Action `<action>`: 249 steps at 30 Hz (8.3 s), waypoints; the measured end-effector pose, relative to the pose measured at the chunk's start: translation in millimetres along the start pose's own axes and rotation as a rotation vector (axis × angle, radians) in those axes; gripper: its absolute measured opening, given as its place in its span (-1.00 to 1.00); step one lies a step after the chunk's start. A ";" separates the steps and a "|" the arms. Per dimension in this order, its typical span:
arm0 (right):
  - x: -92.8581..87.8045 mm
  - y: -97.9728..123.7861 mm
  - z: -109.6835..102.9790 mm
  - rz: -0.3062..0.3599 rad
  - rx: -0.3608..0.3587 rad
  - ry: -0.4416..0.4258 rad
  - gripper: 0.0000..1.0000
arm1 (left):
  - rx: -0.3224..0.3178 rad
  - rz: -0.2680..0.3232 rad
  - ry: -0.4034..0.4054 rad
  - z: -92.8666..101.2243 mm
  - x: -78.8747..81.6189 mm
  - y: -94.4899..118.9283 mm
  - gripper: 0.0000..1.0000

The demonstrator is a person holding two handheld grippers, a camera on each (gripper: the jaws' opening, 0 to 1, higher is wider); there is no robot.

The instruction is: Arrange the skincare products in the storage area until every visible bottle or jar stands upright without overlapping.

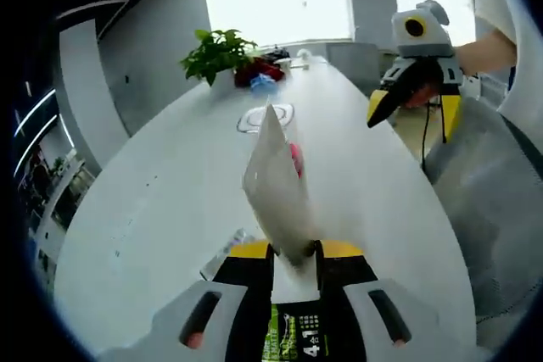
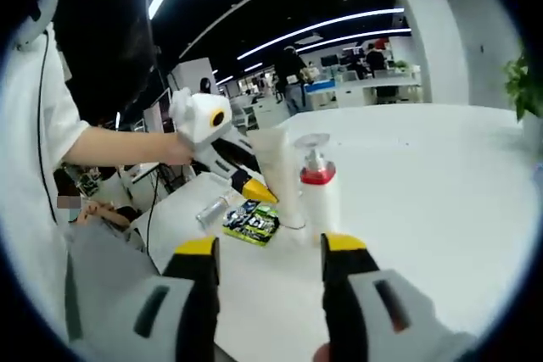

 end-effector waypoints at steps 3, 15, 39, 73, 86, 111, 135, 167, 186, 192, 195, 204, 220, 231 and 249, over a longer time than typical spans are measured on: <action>-1.7 1.0 1.3 -0.003 -0.007 -0.005 -0.03 | -0.008 0.000 -0.012 -4.5 0.9 -2.0 -0.68; -2.2 -1.2 2.2 -0.004 -0.010 -0.011 -0.03 | -0.026 -0.003 -0.030 -5.9 -1.7 -3.4 -0.67; -2.7 2.0 0.6 -0.015 -0.021 -0.005 0.02 | -0.043 -0.003 0.010 -9.4 -2.3 -11.6 -0.65; -0.5 8.1 -1.6 -0.014 -0.042 0.015 0.15 | 0.000 -0.028 0.153 11.8 -22.0 15.0 -0.26; -0.1 13.6 -7.5 -0.013 -0.054 0.023 0.31 | 0.167 -0.006 0.399 32.2 -49.6 50.9 0.09; -7.7 21.5 -21.1 -0.023 -0.049 0.015 0.61 | 0.415 0.000 0.742 102.6 -84.7 115.4 0.66; -21.2 39.9 -21.2 -0.057 -0.079 -0.026 0.80 | 0.506 0.024 0.827 144.8 -87.6 140.5 0.88; 79.9 11.5 54.9 -0.016 -0.113 0.089 0.73 | 0.533 0.070 0.883 137.1 -95.5 143.7 0.83; 155.6 -77.0 94.8 -0.162 -0.112 0.309 0.42 | 0.577 0.081 0.944 130.8 -117.2 160.1 0.80; 171.9 -114.9 109.8 -0.212 -0.086 0.311 0.42 | 0.585 0.083 0.961 126.6 -123.6 161.1 0.80; 177.8 -128.1 117.6 -0.290 -0.084 0.362 0.42 | 0.589 0.085 0.967 124.5 -125.7 161.3 0.80; 167.0 -183.7 123.8 -0.432 0.042 0.349 0.30 | 0.597 0.094 0.985 119.4 -128.7 160.6 0.80; 44.7 -226.2 103.4 -0.830 0.233 0.437 -0.10 | 0.605 0.075 1.006 117.1 -136.9 156.9 0.79; 17.0 -238.0 76.4 -0.822 0.355 0.509 -0.21 | 0.610 0.052 1.028 119.9 -141.5 154.8 0.77; 3.2 -259.5 91.0 -0.862 0.316 0.616 -0.57 | 0.607 0.030 1.038 120.5 -141.4 148.1 0.75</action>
Point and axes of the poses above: the point that each gripper's makers call its tool centre point, and the gripper's own axes: y roughly backward along the fingers, z roughly to its right, x roughly out of its top, the point moved 4 cm from there along y, roughly backward along the fingers, and after that the axes turned 2 degrees about -y, right-handed, at the moved point
